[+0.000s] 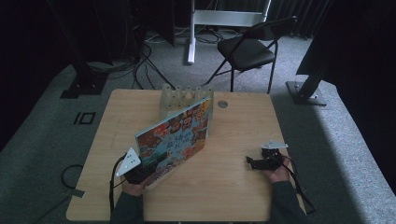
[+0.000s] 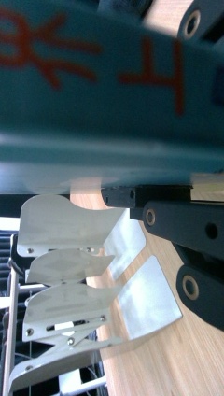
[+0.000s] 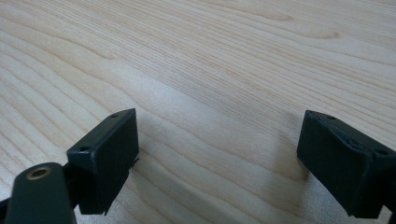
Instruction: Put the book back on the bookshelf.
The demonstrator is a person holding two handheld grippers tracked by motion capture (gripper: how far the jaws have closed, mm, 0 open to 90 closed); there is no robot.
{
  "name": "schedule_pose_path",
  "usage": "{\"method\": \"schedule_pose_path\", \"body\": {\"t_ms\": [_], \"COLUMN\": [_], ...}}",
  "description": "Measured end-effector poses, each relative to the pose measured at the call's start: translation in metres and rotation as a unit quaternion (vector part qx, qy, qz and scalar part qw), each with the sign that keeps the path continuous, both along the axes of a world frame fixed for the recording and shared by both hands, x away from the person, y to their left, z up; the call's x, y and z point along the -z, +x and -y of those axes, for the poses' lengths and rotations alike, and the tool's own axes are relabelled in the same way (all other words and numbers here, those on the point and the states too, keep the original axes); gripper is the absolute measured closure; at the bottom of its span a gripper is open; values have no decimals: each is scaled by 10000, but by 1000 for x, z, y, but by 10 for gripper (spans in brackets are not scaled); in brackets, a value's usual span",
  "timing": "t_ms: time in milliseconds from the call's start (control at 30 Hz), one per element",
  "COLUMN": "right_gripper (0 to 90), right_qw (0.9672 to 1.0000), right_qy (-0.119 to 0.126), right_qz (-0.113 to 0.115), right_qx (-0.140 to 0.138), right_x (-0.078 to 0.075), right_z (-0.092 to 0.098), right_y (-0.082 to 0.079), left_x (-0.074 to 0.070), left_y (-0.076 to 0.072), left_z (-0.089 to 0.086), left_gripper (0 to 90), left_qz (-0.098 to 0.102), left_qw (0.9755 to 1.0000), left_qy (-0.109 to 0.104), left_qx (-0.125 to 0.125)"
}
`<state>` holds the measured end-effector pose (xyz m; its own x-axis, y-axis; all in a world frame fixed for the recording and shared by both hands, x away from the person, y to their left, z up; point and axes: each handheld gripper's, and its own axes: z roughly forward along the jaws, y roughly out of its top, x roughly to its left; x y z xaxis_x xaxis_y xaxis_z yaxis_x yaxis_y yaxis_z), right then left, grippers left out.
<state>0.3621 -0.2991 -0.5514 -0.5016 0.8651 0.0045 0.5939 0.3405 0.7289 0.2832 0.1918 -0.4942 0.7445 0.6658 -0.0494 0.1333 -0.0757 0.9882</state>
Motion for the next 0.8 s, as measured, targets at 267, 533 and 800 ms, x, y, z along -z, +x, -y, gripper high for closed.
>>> {"method": "schedule_pose_path", "body": {"t_ms": [267, 533, 800], "right_gripper": [124, 124, 124], "right_qw": [10000, 10000, 10000], "right_qy": [0, -2, -1], "right_qz": [0, 0, -1], "right_qx": [0, -2, -1], "right_x": [0, 0, 0], "right_z": [0, 0, 0], "right_y": [0, 0, 0], "left_x": [-2, -5, -7], "left_y": [1, 0, -1], "left_z": [-5, -8, -15], "left_gripper": [812, 812, 812], "left_qz": [-64, -30, -14], "left_qw": [9998, 9994, 9986], "left_qy": [-43, -102, -125], "left_qx": [-157, -319, -520]}}
